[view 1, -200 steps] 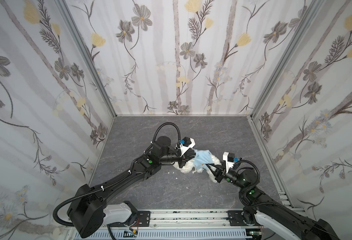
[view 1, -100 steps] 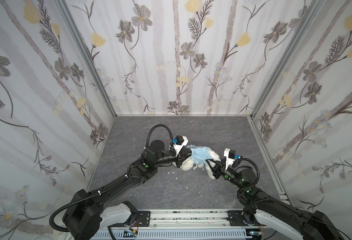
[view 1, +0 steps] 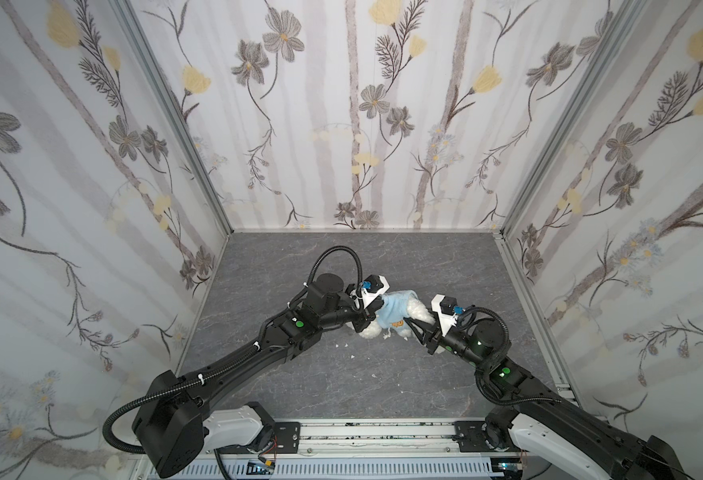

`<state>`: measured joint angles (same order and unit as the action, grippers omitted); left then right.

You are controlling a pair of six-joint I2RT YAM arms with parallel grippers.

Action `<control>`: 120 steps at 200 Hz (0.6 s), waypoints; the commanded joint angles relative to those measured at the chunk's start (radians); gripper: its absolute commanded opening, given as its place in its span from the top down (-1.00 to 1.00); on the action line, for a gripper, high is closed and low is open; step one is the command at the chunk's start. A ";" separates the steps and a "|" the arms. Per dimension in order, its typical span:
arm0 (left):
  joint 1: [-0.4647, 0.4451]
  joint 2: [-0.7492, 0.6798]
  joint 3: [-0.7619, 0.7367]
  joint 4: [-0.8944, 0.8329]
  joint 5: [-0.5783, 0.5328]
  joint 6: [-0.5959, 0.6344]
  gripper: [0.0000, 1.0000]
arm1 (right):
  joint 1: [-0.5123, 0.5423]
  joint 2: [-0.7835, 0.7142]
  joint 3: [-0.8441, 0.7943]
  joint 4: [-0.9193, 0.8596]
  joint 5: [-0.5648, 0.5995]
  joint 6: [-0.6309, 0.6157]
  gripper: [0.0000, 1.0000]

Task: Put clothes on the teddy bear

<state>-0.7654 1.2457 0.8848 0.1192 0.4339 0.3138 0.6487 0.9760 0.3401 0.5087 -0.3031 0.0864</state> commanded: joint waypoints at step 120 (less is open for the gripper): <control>-0.030 0.195 0.182 -0.176 0.219 0.021 0.08 | -0.017 0.096 0.072 0.098 -0.369 -0.205 1.00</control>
<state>-0.7822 1.4082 1.0401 -0.0296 0.5259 0.3153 0.6270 1.0576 0.3813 0.4297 -0.4404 -0.0681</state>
